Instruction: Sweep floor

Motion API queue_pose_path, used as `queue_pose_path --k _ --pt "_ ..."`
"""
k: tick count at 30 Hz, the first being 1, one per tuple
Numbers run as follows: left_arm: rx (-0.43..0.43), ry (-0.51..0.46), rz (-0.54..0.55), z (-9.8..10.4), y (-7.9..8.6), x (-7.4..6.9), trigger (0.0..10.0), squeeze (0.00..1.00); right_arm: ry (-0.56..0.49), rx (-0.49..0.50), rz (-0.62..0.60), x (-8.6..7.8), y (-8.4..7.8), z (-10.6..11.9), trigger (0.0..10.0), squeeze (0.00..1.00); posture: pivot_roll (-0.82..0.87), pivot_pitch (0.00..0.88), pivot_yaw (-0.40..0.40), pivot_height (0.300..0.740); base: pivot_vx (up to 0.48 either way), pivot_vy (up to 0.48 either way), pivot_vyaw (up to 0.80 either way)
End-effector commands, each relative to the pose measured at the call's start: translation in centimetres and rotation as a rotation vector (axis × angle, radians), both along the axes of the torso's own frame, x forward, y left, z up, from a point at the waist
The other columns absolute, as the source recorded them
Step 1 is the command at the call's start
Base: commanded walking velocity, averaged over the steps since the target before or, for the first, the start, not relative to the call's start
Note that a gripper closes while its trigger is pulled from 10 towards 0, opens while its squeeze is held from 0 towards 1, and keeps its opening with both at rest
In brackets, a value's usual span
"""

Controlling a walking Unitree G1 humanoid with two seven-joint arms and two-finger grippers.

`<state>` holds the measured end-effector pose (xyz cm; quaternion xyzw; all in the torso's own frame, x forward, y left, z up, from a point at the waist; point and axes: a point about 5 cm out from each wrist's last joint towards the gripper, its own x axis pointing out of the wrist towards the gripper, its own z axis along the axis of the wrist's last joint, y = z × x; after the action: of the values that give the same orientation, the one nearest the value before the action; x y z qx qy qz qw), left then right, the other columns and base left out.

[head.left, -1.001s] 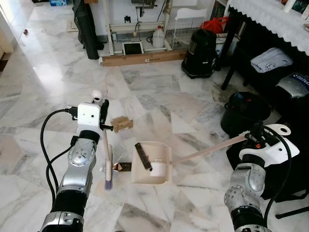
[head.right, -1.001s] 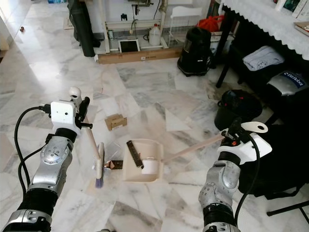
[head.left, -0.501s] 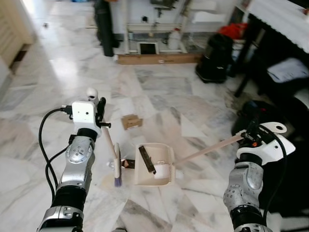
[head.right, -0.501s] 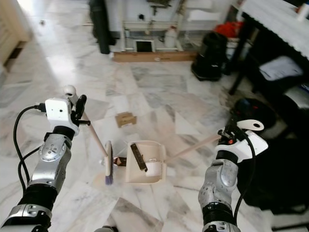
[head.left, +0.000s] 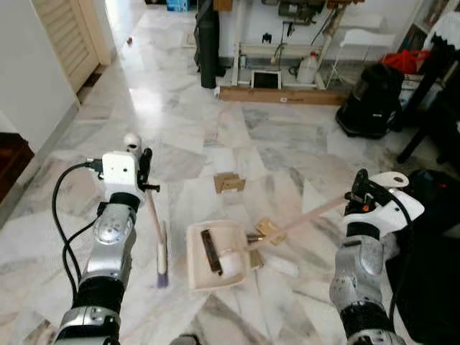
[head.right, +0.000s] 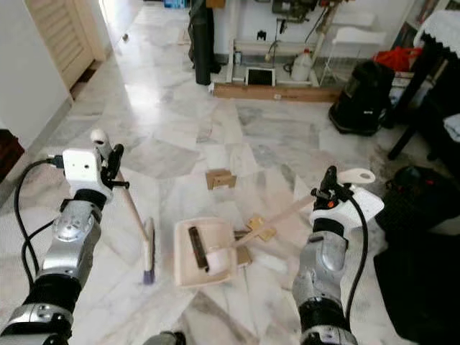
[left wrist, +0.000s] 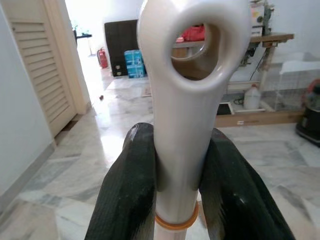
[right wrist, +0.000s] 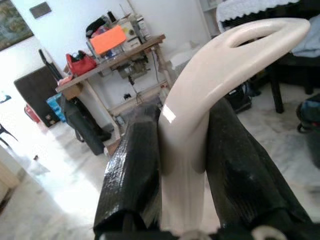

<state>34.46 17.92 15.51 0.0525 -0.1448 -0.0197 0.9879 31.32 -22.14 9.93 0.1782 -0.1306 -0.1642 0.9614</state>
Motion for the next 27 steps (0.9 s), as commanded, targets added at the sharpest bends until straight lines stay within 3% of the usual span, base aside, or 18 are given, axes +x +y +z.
queue_pose_path --k 1,14,27 --pt "0.018 -0.054 0.000 1.0 0.2 -0.1 10.0 0.00 -0.007 -0.065 0.057 0.6 0.8 0.7 10.0 0.00 0.16 0.062 -0.039 0.740 0.000 0.000 0.80" --pt "0.015 -0.050 -0.014 0.9 -0.1 -0.1 10.0 0.00 0.011 -0.075 0.266 1.0 2.8 0.3 10.0 0.00 0.16 0.069 -0.042 0.740 0.000 0.000 0.65" --pt "0.010 -0.045 -0.028 0.7 -0.4 -0.2 10.0 0.00 -0.005 -0.079 0.299 1.3 2.9 1.0 10.0 0.00 0.16 0.076 -0.050 0.740 0.000 0.000 0.80"
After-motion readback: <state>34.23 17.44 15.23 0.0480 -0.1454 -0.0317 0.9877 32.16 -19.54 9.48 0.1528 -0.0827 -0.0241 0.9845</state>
